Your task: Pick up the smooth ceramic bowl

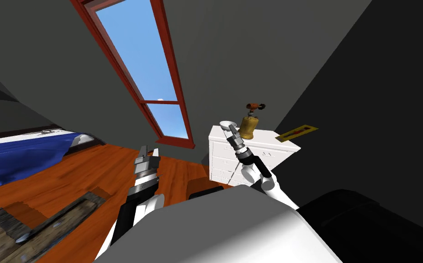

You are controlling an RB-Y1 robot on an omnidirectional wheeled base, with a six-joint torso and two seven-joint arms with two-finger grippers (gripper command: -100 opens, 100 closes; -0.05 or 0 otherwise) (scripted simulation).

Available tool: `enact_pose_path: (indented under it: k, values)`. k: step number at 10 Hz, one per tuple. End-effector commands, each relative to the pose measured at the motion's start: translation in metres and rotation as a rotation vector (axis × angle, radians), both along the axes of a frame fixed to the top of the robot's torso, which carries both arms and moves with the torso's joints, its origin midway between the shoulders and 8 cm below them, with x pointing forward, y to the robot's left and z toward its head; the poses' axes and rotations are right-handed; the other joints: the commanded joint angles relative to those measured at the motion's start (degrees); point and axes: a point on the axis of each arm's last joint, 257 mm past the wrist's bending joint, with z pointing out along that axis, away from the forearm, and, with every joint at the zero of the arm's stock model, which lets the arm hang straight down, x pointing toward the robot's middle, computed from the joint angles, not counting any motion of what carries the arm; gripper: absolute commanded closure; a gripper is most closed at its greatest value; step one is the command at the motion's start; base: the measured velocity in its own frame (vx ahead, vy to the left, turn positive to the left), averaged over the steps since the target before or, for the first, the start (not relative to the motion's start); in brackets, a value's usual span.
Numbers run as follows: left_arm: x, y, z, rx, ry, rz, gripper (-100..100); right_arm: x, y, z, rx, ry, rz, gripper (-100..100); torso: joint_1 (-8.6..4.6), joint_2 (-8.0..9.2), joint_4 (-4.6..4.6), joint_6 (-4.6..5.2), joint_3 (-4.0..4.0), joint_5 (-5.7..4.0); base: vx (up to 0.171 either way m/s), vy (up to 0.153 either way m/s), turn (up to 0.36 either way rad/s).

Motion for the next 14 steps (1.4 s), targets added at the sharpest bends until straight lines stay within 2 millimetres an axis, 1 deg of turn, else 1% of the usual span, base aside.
enact_pose_path:
  k: [1,3,4,6,7,9,10,11,13,14]
  values:
    - [0.000,0.000,0.000,0.000,0.000,0.000,0,0.006,0.016,-0.002,-0.052,0.023,0.036,-100,0.00,0.00,0.00,0.00,0.00,0.00,0.004,0.037,0.272]
    - [0.000,0.000,0.000,0.000,0.000,0.000,0,0.006,0.019,-0.007,-0.096,0.033,0.051,-100,0.06,-0.02,0.00,-0.01,-0.01,0.02,0.004,0.018,0.049]
    - [0.000,0.000,0.000,0.000,0.000,0.000,0,0.011,0.034,-0.010,-0.143,0.055,0.083,-100,-0.01,0.00,0.00,0.01,0.00,0.00,0.004,0.027,0.215]
    - [0.000,0.000,0.000,0.000,0.000,0.000,0,0.010,0.036,-0.016,-0.191,0.065,0.096,-100,0.05,-0.02,-0.01,-0.01,-0.01,0.01,0.005,0.017,0.085]
    - [0.000,0.000,0.000,0.000,0.000,0.000,0,0.013,0.052,-0.018,-0.241,0.077,0.124,-100,-0.01,0.00,0.00,0.02,0.00,0.00,0.005,0.028,0.224]
    - [0.000,0.000,0.000,0.000,0.000,0.000,0,0.013,0.053,-0.026,-0.292,0.096,0.138,-100,0.05,-0.03,-0.01,0.00,-0.02,0.01,0.007,0.016,0.075]
    - [0.000,0.000,0.000,0.000,0.000,0.000,0,0.014,0.067,-0.030,-0.348,0.105,0.165,-100,-0.01,0.00,0.00,0.03,0.00,0.00,0.004,0.026,0.225]
    - [0.000,0.000,0.000,0.000,0.000,0.000,0,0.015,0.067,-0.035,-0.366,0.123,0.174,-100,0.06,-0.02,-0.01,-0.05,-0.01,0.01,0.008,0.021,0.183]
    - [0.000,0.000,0.000,0.000,0.000,0.000,0,0.014,0.067,-0.040,-0.413,0.128,0.177,-100,-0.01,0.00,0.00,0.03,0.00,0.00,0.005,0.005,-0.021]
    - [0.000,0.000,0.000,0.000,0.000,0.000,0,0.015,0.081,-0.047,-0.479,0.140,0.205,-100,-0.04,0.02,0.00,0.03,0.01,-0.01,0.007,0.017,0.252]
